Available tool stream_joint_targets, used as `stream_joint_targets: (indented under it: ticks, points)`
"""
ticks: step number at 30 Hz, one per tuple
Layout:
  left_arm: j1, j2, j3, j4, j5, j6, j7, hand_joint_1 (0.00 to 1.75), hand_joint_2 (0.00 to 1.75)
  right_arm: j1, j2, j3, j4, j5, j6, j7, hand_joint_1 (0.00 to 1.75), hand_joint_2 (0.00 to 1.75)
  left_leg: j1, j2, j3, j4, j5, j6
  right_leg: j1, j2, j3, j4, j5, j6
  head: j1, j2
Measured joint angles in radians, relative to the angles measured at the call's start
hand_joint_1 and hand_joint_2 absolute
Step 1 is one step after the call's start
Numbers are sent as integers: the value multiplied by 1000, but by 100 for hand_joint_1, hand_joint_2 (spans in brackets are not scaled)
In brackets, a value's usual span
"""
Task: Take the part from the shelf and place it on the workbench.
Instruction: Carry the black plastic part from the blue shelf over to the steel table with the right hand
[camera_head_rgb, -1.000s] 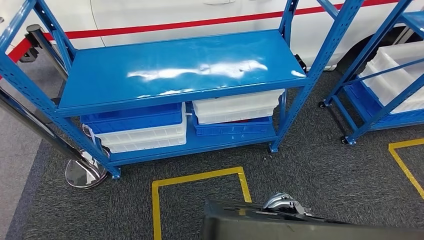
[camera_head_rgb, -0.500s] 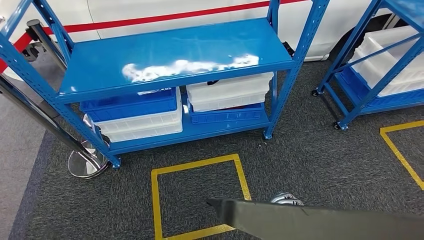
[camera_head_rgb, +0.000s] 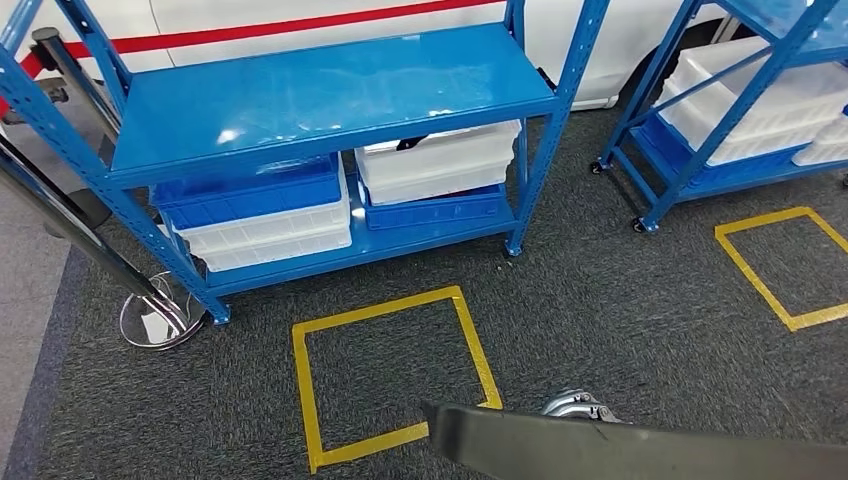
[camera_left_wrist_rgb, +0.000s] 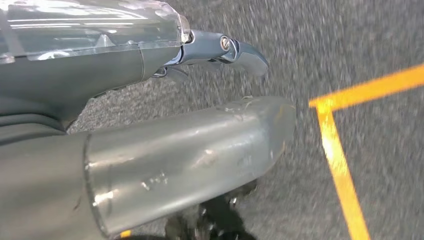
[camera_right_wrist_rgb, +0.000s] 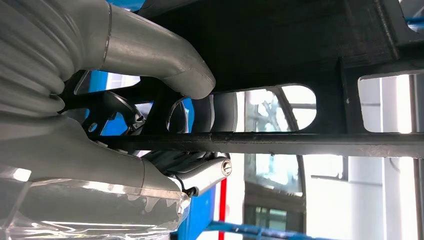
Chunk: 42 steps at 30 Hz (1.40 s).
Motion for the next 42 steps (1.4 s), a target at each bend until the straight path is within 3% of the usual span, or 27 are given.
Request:
stream_joint_targets:
  ticks: [2,3,6,8,10,11,12,13,15,17,19,21,23,25,27,28,29,30,32,34,36,37,39,40,42]
  points:
    - [0,-1,0,0,1,0,0,0,0,2,3,-2,-3,0,0,0,175,175,-3,14,-7,10,7,-10,7,-29,91,-135,-34,-14,-1,0]
    - [0,-1,1,0,1,-1,-1,0,0,3,5,-2,-4,0,0,-1,175,175,-4,21,-9,13,10,-14,11,-32,108,-168,-49,-20,0,0]
    - [-3,0,1,0,4,-1,-1,0,0,12,9,-7,-8,0,0,-4,175,175,-2,31,-12,17,14,-30,10,-12,102,-181,-46,-39,-1,0]
    - [-2,0,2,-1,6,-1,-1,0,0,18,13,-10,-8,0,0,-4,175,175,2,-5,-30,62,-26,-42,5,3,94,-186,-33,-56,-4,0]
    - [2,1,2,-1,8,-2,-1,0,0,20,18,-13,-9,-1,0,-4,175,175,6,-47,-75,181,-104,-48,6,18,81,-185,-23,-66,-7,0]
    - [4,1,2,-1,10,-2,-1,0,0,22,19,-15,-9,-1,0,-4,175,175,7,-54,-98,246,-135,-49,7,27,74,-182,-19,-68,-7,0]
    - [5,2,3,-1,11,-2,-1,0,0,24,21,-18,-9,-2,-1,-4,175,175,7,-57,-111,289,-148,-50,8,37,67,-178,-16,-68,-7,0]
    - [5,2,3,-1,11,-2,-1,0,0,27,22,-20,-9,-2,-1,-4,175,175,7,-58,-106,293,-139,-50,8,47,61,-173,-14,-67,-8,0]
    - [5,2,5,-1,13,-2,-1,0,0,30,23,-25,-9,-2,-2,-4,175,175,8,-64,-46,196,-79,-47,8,67,52,-162,-13,-65,-8,0]
    - [5,2,8,-1,14,-2,-1,0,0,31,25,-28,-10,-2,-2,-4,175,175,9,-97,25,72,-44,-40,8,85,44,-154,-13,-58,-7,0]
    - [6,3,12,-1,15,-2,0,0,0,32,27,-31,-12,-2,-3,-4,175,175,8,-119,48,25,-46,-34,7,102,34,-149,-8,-47,-8,0]
    - [6,2,14,-1,14,-2,0,0,0,34,29,-32,-13,-2,-3,-4,175,175,10,-105,46,15,-42,-27,6,116,27,-147,-4,-34,-8,0]
    - [4,1,16,-1,13,-3,-1,0,0,37,29,-34,-15,-3,-3,-4,175,175,14,-87,46,4,-35,-14,7,97,10,-117,-23,-23,-4,0]
    - [4,1,17,-1,13,-3,-1,0,0,39,29,-37,-16,-4,-5,-4,175,175,14,-65,44,0,-31,-5,6,59,-40,-15,-80,-16,3,0]
    - [7,1,18,-1,14,-3,0,0,0,43,29,-41,-16,-8,-6,-4,175,175,11,-41,41,1,-30,-3,3,43,-99,100,-125,-13,6,0]
    - [8,1,19,-1,15,-3,0,0,0,45,29,-44,-16,-11,-6,-4,175,175,10,-28,41,1,-31,-3,2,40,-110,122,-123,-12,6,0]
    - [7,2,19,-1,15,-3,0,0,0,49,29,-48,-16,-14,-5,-4,175,175,10,-16,41,2,-32,-4,1,36,-101,102,-101,-13,6,0]
    - [7,2,19,-1,15,-4,1,0,0,53,29,-51,-16,-17,-4,-4,175,175,9,-5,43,3,-34,-6,1,28,-75,51,-66,-15,6,0]
    - [6,2,19,-1,15,-4,1,0,0,59,32,-58,-16,-19,2,-4,175,175,6,15,47,6,-40,-14,8,-20,-9,-81,-11,-24,7,0]
    - [5,2,20,-1,16,-5,2,0,0,64,38,-66,-17,-20,9,-5,175,175,1,36,50,9,-45,-23,18,-54,16,-142,-1,-36,7,0]
    - [4,2,20,-1,16,-5,2,0,0,72,44,-73,-18,-20,12,-6,175,175,-1,59,54,8,-48,-33,20,-35,13,-147,0,-46,6,0]
    - [2,2,21,-1,16,-5,2,0,0,77,47,-77,-20,-20,13,-6,175,175,0,53,54,12,-55,-39,18,-23,12,-150,3,-52,6,0]
    - [1,1,21,-1,16,-6,2,0,0,82,53,-80,-23,-21,13,-6,175,175,4,6,33,71,-100,-49,12,1,12,-156,9,-64,2,0]
    - [2,1,21,-1,16,-6,2,0,0,82,55,-81,-24,-21,14,-7,175,175,6,-26,8,131,-135,-51,12,13,11,-157,11,-67,0,0]
    - [7,2,22,-1,16,-6,2,0,0,83,57,-82,-24,-21,14,-7,175,175,8,-53,-51,260,-190,-53,13,41,9,-155,12,-71,-3,0]
